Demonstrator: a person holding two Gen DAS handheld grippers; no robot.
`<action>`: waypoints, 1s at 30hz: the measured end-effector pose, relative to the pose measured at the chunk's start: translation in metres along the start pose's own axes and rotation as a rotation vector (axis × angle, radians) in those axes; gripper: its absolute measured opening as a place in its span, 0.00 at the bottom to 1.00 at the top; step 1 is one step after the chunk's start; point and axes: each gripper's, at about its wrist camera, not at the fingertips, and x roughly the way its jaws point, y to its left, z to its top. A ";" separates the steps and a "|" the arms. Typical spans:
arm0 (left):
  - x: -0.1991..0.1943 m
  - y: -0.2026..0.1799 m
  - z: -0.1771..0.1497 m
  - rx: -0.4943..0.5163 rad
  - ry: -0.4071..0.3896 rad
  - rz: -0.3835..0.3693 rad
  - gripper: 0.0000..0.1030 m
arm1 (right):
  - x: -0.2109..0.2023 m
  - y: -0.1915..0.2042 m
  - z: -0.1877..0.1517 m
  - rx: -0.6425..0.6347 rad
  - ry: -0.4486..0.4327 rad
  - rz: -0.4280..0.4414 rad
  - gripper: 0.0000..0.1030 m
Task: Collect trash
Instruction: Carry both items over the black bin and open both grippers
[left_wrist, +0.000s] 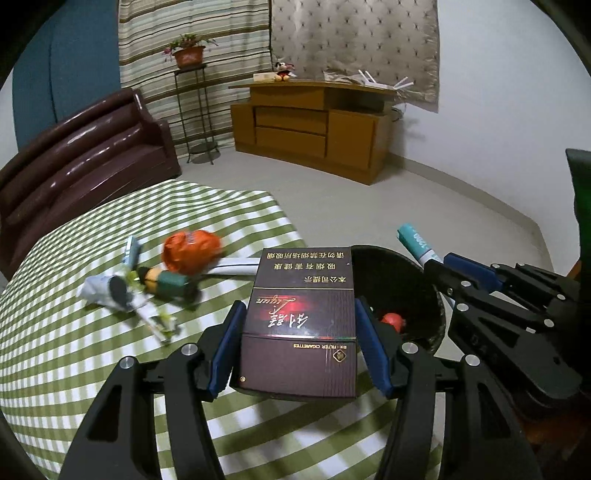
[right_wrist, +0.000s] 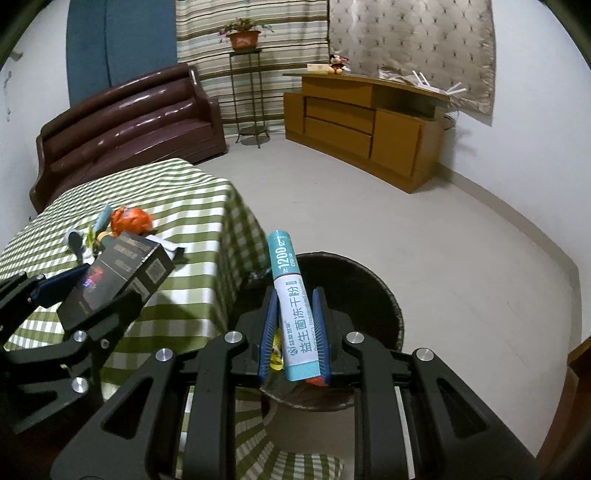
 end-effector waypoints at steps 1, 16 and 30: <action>0.003 -0.004 0.001 0.002 0.002 -0.001 0.56 | 0.001 -0.004 0.000 0.005 -0.001 -0.002 0.19; 0.035 -0.040 0.019 0.031 0.011 0.008 0.56 | 0.011 -0.043 -0.001 0.069 -0.011 -0.025 0.19; 0.059 -0.061 0.027 0.049 0.039 0.012 0.52 | 0.029 -0.065 -0.004 0.112 0.005 -0.030 0.19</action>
